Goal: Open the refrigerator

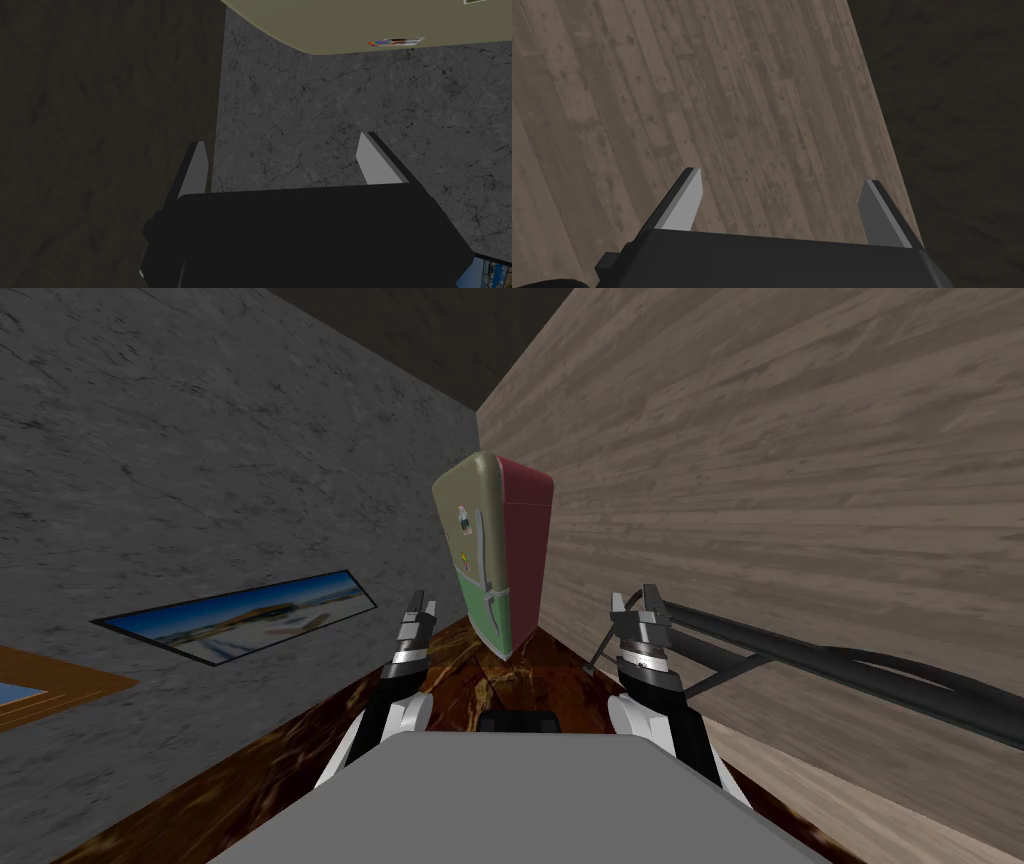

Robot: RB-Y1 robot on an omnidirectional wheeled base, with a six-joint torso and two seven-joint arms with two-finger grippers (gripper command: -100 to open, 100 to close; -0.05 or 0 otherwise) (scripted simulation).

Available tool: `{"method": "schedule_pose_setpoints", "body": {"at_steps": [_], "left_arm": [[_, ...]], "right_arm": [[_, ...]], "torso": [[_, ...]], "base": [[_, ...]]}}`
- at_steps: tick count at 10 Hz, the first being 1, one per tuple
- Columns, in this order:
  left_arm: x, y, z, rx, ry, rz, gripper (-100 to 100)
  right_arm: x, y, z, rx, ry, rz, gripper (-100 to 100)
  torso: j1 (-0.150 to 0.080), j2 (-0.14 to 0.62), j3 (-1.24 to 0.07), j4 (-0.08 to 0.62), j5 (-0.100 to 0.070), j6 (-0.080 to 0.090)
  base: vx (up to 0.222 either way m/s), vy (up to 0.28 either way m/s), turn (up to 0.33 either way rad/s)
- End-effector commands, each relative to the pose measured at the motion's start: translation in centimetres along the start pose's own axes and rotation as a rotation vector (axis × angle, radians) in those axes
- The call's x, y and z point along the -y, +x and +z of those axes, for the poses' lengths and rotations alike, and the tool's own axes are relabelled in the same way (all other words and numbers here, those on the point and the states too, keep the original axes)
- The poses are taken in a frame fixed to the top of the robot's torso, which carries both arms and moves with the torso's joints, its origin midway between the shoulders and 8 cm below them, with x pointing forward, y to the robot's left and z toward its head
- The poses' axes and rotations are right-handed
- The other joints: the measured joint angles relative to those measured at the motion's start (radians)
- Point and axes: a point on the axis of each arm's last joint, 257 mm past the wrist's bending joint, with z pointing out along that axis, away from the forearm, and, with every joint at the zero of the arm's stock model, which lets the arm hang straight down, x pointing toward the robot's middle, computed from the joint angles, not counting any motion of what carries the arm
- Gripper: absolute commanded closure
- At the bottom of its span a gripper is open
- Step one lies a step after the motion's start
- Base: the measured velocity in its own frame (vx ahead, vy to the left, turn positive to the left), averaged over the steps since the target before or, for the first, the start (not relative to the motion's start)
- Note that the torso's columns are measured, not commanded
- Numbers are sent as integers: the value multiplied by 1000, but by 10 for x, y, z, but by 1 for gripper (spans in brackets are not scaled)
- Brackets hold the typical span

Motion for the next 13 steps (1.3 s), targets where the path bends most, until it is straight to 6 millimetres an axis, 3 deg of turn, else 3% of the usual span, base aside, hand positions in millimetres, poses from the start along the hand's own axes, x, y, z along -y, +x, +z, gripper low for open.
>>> {"method": "schedule_pose_setpoints", "body": {"at_steps": [1,9,10,13], "left_arm": [[0,0,0,0,0,0,0],[0,0,0,0,0,0,0],[-5,1,0,-27,-11,27,-100],[-25,-3,-2,-64,-65,98,-100]], "right_arm": [[0,0,0,0,0,0,0],[0,0,0,0,0,0,0],[0,0,0,0,0,0,0],[0,0,0,0,1,0,0]], "torso": [[0,40,-82,41,0,0],[0,618,-1234,617,0,0],[0,691,-1382,691,0,0],[-5,732,-1478,735,-1,0]], "base": [[0,0,0],[0,0,0],[45,-31,33],[136,-104,59]]}}
